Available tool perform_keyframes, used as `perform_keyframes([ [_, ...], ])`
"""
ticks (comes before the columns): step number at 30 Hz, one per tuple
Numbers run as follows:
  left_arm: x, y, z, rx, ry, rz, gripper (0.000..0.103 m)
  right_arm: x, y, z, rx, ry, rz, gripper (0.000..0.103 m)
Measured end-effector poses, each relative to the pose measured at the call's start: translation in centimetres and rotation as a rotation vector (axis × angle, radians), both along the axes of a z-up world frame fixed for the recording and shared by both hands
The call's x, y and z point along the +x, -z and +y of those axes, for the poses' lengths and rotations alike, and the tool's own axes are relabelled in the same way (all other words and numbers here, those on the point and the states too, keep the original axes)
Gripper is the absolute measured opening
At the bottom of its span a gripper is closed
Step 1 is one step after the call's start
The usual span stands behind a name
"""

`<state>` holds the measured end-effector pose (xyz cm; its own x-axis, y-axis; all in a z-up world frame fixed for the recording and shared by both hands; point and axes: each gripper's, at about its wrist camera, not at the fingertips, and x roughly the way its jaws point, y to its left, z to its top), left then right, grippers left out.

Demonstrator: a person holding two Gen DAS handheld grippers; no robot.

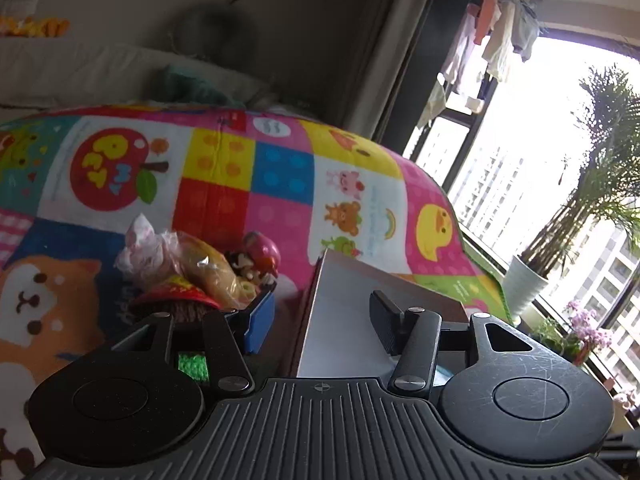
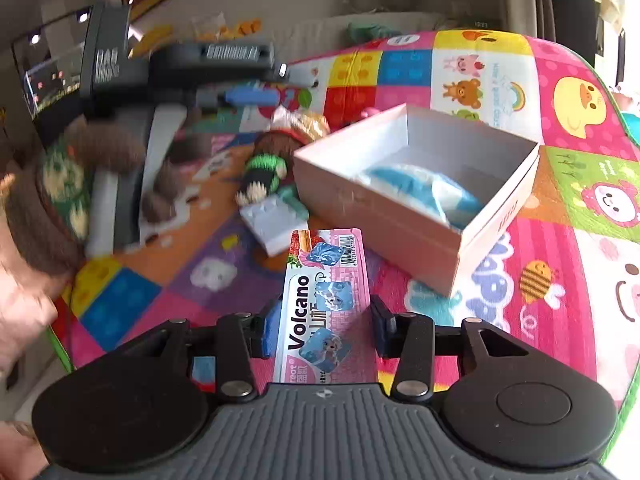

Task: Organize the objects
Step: 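Place the Volcano card into the pink box and open the right tool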

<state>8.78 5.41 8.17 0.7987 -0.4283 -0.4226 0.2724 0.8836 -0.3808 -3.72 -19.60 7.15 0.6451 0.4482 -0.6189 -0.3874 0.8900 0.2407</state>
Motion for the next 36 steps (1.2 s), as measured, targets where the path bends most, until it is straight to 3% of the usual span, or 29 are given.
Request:
perform_keyframes([
  [4,1.4,3.0,0.8,-0.103,0.097,0.088,0.057,4.7,-3.1,-1.0,0.107,0.147,-0.017,0.043],
  [6,1.8,4.0,1.1,-0.160,0.116,0.120,0.057,8.1,-3.6,-1.7,0.208,0.240,-0.013,0.045],
  [8,2.1,4.7,1.5,-0.197,0.121,0.151,0.057,10.8,-3.6,-2.3,0.288,0.274,0.000,0.057],
  [9,2.3,4.9,1.5,-0.202,0.123,0.161,0.057,11.6,-3.6,-2.5,0.301,0.298,0.003,0.058],
  [12,2.6,5.4,1.6,-0.199,0.138,0.173,0.057,11.5,-3.7,-2.1,0.265,0.293,-0.047,0.058],
  [16,2.3,5.3,1.0,-0.189,0.157,0.172,0.059,9.3,-3.0,-1.3,0.103,0.282,-0.140,0.068],
  [20,1.1,5.5,-0.3,-0.212,0.247,0.201,0.060,8.2,-1.9,-1.2,-0.011,0.260,-0.152,0.069],
  [24,-1.2,5.3,-1.2,-0.211,0.304,0.195,0.056,8.4,-1.1,-0.6,-0.029,0.237,-0.114,0.069],
  [26,-3.0,4.5,-0.7,-0.163,0.259,0.135,0.055,8.5,-0.9,0.0,-0.028,0.232,-0.093,0.069],
  [29,-5.8,3.2,0.5,0.027,0.053,0.037,0.056,8.2,-0.5,0.9,-0.034,0.215,-0.084,0.071],
  [31,-6.9,3.3,1.3,0.162,-0.091,0.039,0.056,7.2,-0.1,1.8,-0.066,0.201,-0.113,0.076],
  [32,-7.1,3.6,2.0,0.185,-0.129,0.082,0.056,6.4,0.1,2.4,-0.095,0.186,-0.143,0.078],
  [36,-7.2,5.4,4.3,0.031,-0.156,0.264,0.055,2.9,1.6,4.5,-0.183,0.120,-0.219,0.081],
])
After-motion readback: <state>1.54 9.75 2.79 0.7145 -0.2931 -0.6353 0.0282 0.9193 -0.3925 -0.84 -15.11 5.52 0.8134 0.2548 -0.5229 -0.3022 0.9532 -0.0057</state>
